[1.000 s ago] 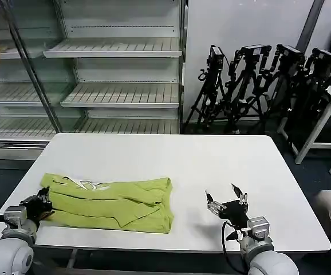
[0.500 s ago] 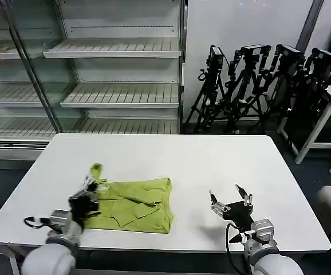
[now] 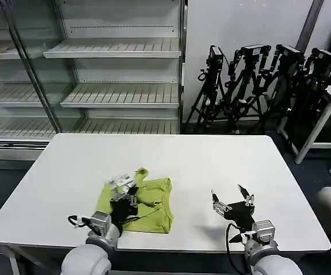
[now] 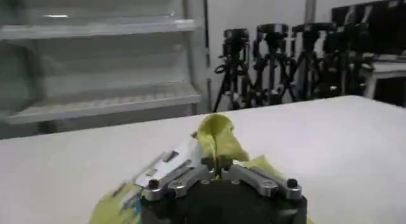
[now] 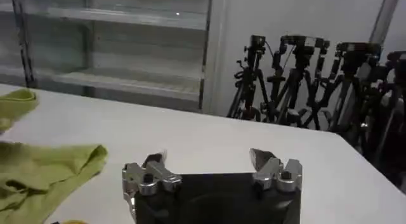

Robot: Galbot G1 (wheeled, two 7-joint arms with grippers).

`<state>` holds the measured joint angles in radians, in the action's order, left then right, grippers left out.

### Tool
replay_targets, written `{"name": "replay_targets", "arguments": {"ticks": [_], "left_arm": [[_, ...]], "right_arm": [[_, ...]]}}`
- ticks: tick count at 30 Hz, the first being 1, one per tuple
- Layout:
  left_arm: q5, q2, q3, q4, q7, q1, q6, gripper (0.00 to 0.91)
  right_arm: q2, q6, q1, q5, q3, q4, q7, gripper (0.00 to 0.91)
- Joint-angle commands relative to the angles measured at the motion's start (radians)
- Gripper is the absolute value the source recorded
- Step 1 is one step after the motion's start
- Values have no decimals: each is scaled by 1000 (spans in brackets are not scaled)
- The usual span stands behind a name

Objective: Fold and organize the clothes.

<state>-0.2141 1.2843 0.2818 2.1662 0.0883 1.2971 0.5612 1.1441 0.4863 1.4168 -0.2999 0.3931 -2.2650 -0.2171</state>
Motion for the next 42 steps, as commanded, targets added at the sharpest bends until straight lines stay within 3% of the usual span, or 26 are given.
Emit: {"name": "replay_targets", "arguments": {"ticks": [1,14,15,21,26,32,35,42], "left_arm": [[-45,26,-116,-17,19,-34,16,10],[-39,41,-119,-46,37,-53,16,20],[-36,41,-120,-48,40,-52,16,907],[-69,48,-116,-32,39,-53,-6,907],[-215,47,-24,38,35,-78,-107,907],[-206,-12,140,66,46,-12,-100,907],[-122,-19,209,15,64,33,-37,907],[-124,2,243,-63,114,86,16,907]], "right_arm": [[11,1,1,12,2,3,0,907],[17,3,9,23,1,-2,1,907],[18,3,9,23,-1,-2,1,907],[19,6,4,26,-6,-5,1,907],[24,9,-2,29,-13,-2,1,907],[16,8,-14,29,-23,1,3,907],[17,7,-26,29,-34,3,4,907],[10,3,-20,28,-36,-1,6,907]]}}
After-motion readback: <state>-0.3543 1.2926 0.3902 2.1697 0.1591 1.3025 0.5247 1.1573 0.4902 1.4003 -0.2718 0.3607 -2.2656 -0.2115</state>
